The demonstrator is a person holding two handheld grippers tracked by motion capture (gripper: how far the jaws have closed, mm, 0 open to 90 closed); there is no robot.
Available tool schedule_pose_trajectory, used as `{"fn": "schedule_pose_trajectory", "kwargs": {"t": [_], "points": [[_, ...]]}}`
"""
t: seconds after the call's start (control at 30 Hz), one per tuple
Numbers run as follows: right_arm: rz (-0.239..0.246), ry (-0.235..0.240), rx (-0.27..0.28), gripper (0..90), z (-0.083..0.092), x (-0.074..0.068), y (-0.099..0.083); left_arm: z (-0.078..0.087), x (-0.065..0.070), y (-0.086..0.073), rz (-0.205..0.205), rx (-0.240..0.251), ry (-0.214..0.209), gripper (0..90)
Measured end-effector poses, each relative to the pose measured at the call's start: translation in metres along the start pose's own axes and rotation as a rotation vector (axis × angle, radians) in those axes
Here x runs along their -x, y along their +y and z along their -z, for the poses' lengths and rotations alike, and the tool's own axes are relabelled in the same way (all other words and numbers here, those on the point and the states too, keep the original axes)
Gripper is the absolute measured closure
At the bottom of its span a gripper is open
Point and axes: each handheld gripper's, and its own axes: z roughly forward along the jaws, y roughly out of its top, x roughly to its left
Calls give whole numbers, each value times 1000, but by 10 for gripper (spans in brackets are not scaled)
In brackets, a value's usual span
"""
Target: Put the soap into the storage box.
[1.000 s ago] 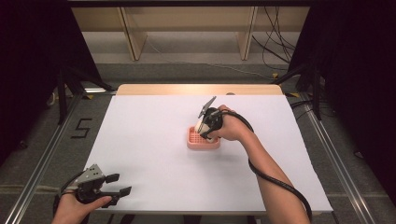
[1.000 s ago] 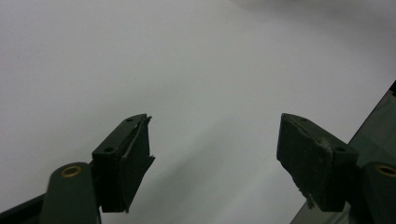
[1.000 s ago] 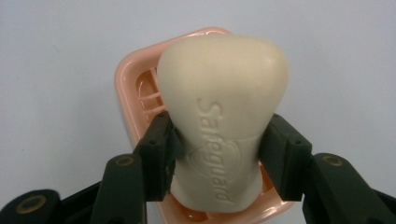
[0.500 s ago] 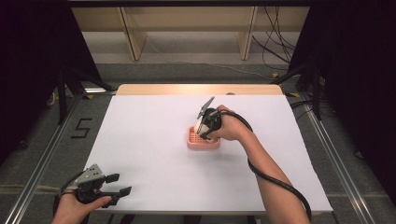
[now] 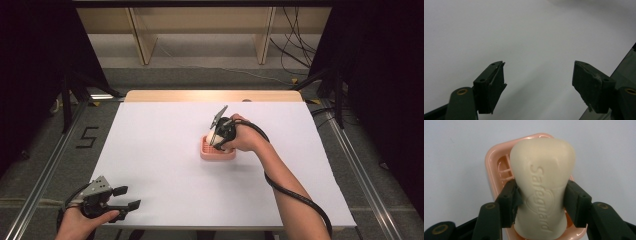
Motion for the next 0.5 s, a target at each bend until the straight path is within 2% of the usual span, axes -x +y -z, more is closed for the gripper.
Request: {"fn": "schedule_pose_trajectory", "kwargs": {"t": [0.07,0.17,0.27,0.3,0.4,0.43,0.5], "points": [[-41,6,16,455,0,-1,-1,0,0,0,0,2,-2,252],[-46,21,37,427,3,0,-1,0,0,0,-4,0,-1,252],[-51,13,48,421,6,0,-2,0,0,0,-6,0,-1,252],[-67,2,68,409,10,-1,-4,0,0,0,-6,1,0,252],[-84,-6,84,404,15,-3,-8,0,0,0,1,7,-1,252],[-105,-29,110,400,21,-7,-14,1,0,0,-3,4,6,252],[-136,-58,128,402,29,-15,-24,1,-1,0,-3,5,3,252]]}}
